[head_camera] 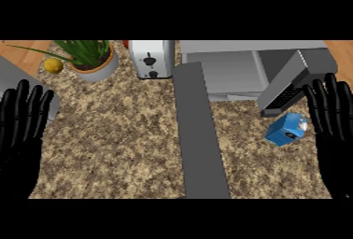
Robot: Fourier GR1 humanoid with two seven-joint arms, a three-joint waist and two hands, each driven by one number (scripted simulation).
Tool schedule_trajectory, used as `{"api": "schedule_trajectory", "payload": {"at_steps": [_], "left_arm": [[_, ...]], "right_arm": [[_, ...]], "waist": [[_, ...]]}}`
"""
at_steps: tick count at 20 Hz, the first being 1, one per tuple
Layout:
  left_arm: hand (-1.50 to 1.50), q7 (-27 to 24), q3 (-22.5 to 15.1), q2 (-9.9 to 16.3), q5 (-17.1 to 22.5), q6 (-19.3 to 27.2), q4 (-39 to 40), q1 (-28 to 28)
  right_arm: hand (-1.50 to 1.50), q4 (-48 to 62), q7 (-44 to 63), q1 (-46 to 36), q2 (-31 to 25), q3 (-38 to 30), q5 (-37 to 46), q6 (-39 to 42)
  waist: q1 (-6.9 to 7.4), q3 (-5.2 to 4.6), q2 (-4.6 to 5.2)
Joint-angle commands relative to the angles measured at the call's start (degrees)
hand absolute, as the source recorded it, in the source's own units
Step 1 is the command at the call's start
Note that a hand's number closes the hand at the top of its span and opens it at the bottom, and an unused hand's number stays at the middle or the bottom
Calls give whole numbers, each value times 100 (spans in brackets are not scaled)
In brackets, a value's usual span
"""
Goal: Pick up the milk, place it into the microwave and close the microwave
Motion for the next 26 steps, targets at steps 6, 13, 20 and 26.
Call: {"api": "schedule_trajectory", "payload": {"at_steps": [6, 13, 20, 26], "left_arm": [[-150, 14, 135, -204, -224, 348, 585, -315], [-150, 574, 747, 34, 701, -19, 144, 353], [-150, 639, 924, -35, 1052, -209, -710, 1154], [-150, 469, 1085, -103, 1467, -716, -1222, 1982]], "right_arm": [[-150, 320, 543, -907, 209, -546, 918, -1134], [-150, -52, 1484, -754, 278, -110, 1203, -1089], [-150, -229, 1679, -380, 503, 227, 2034, -1464], [-150, 144, 1523, -185, 455, -226, 1745, -1469]], "waist": [[195, -113, -93], [212, -111, -108], [222, -111, -109], [243, -110, -111]]}}
